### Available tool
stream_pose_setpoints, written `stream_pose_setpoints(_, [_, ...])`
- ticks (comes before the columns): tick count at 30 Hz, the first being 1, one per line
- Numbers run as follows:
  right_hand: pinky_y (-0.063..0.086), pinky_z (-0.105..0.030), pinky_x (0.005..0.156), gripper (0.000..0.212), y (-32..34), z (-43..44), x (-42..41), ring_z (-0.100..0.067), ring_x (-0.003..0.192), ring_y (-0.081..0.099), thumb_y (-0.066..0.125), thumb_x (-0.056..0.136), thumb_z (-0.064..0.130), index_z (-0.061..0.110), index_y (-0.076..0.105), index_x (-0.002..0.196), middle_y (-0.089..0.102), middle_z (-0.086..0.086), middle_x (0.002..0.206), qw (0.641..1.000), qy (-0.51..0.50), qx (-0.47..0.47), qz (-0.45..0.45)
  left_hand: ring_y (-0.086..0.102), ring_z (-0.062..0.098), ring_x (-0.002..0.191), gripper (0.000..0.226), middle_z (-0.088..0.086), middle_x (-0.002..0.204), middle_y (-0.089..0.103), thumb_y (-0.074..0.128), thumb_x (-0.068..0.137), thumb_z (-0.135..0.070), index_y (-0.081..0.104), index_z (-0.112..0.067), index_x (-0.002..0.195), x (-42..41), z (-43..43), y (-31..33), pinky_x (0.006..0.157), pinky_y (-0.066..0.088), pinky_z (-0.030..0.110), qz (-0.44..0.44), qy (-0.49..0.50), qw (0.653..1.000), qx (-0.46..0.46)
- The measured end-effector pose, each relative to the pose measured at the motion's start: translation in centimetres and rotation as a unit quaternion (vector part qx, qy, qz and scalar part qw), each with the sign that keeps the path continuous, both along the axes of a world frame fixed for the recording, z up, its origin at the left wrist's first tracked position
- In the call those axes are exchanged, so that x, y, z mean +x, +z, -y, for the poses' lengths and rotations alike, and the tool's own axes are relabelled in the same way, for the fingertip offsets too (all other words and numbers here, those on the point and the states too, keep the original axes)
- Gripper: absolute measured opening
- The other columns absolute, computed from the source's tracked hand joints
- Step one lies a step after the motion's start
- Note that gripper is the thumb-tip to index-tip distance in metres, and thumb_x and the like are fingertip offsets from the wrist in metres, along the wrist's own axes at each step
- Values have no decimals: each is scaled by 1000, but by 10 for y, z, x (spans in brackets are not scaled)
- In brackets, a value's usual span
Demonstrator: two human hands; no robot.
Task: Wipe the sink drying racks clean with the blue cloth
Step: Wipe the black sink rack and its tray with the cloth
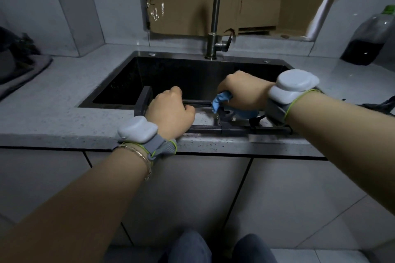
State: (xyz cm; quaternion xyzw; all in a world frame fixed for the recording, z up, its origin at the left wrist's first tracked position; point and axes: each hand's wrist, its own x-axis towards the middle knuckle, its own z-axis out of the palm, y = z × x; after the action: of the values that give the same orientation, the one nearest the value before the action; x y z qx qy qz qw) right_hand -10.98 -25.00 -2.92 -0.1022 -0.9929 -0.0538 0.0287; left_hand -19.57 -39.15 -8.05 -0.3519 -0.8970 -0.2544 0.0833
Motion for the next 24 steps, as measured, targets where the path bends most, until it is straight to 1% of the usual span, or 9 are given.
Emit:
stream_pose_setpoints(4, [46,-38,74,6,-3,-2,2,-24,81,55,61,80,9,10,63,86,60,-8,85,1000,1,11,-5,53,31,103,34,13,115,58,48,91,-25,50,-5,118,2,-1,0,72,34,30,-8,4,1000,-1])
stream_pose_setpoints(11, [38,-33,63,15,-11,-4,-2,-27,77,55,63,82,17,15,53,70,57,-8,77,996,-28,-54,-59,52,31,104,33,12,117,56,48,90,-24,50,-6,117,2,-3,1,72,33,31,-7,17,1000,-12])
stream_pose_setpoints(14, [42,-33,67,5,-10,-4,0,-27,83,56,62,78,10,14,60,81,59,-9,85,998,-28,-42,-38,53,32,105,33,13,118,57,48,90,-23,50,-6,118,5,0,3,72,34,30,-7,12,1000,-16])
stream_pose_setpoints(16, [47,-33,72,14,-9,-12,6,-25,86,58,61,76,6,10,66,89,64,-9,88,994,-45,-74,-61,53,32,106,34,13,120,56,48,90,-23,49,-6,119,6,1,3,73,34,30,-4,10,1000,-21])
stream_pose_setpoints(18, [47,-27,67,11,-11,-21,13,-17,79,58,60,76,3,9,67,82,65,-6,80,968,-87,-191,-135,53,32,107,34,13,120,56,48,90,-23,49,-6,120,6,1,3,74,34,30,-6,11,1000,-22])
stream_pose_setpoints(20, [48,-23,67,18,-10,-29,18,-11,74,58,58,76,1,13,65,66,66,-1,76,891,-128,-342,-270,53,32,107,34,13,120,56,47,90,-23,49,-6,120,7,0,3,73,33,30,-12,16,1000,-22])
stream_pose_setpoints(22, [48,-20,69,27,-7,-39,20,-9,74,59,56,75,-3,18,63,59,67,-1,77,827,-146,-390,-379,53,32,106,35,12,120,57,47,91,-23,48,-6,121,7,0,3,71,32,30,-12,19,999,-24])
stream_pose_setpoints(23, [47,-17,67,27,-4,-39,21,-5,71,59,56,76,-5,16,64,61,66,-1,78,830,-141,-389,-373,53,31,105,35,12,119,57,47,91,-23,48,-6,121,7,0,2,71,32,30,-12,21,999,-25])
stream_pose_setpoints(24, [46,-11,64,24,-1,-35,23,0,68,59,56,77,-7,13,65,68,66,-1,79,858,-126,-383,-319,53,31,105,34,12,119,57,47,91,-23,48,-7,121,8,-1,3,70,31,31,-13,21,999,-26])
